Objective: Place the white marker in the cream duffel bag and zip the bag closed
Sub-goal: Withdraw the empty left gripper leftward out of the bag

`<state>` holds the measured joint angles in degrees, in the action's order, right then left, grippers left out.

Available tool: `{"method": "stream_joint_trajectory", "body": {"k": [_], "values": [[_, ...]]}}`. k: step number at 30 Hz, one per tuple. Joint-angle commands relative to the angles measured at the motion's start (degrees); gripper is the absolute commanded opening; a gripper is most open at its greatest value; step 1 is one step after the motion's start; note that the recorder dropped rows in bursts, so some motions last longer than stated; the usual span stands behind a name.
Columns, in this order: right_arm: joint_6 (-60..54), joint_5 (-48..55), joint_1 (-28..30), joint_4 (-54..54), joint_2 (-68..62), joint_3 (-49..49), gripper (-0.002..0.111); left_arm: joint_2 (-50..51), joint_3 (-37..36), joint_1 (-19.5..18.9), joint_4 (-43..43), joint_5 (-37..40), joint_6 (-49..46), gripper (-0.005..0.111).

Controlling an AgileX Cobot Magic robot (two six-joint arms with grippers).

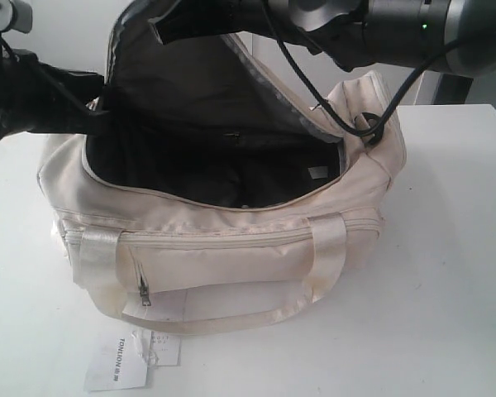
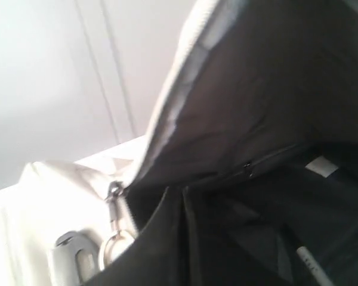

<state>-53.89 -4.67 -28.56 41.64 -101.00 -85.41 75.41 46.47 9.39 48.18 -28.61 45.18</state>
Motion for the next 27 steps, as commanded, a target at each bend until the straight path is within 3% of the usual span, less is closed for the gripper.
{"method": "stream_joint_trajectory", "body": {"k": [1, 5, 10, 14, 18, 24, 27], "values": [[0.07, -1.67, 0.65, 0.14, 1.21, 0.15, 0.000, -4.10, -0.20, -0.22, 1.12, 8.54, 1.36, 0.000], [0.07, -1.67, 0.65, 0.14, 1.21, 0.15, 0.000, -5.46, 2.15, -0.22, 2.65, 23.16, 0.13, 0.000], [1.17, -1.67, 0.65, 0.14, 1.21, 0.15, 0.000, -5.33, 6.17, -0.22, 4.65, 45.85, -10.47, 0.000], [1.28, -1.67, 0.65, 0.14, 1.21, 0.15, 0.000, -5.33, 7.08, -0.22, 3.02, 58.96, -11.80, 0.000], [1.28, -1.67, 0.65, 0.14, 1.21, 0.15, 0.000, -5.33, 7.08, -0.22, -11.82, 64.74, -15.41, 0.000], [1.28, -1.67, 0.65, 0.14, 1.21, 0.15, 0.000, -5.45, 7.65, -0.22, -40.74, 63.53, -37.53, 0.000], [1.28, -1.67, 0.65, 0.14, 1.21, 0.15, 0.000, -5.45, 8.30, -0.22, -50.71, 65.58, -48.71, 0.000]]}}
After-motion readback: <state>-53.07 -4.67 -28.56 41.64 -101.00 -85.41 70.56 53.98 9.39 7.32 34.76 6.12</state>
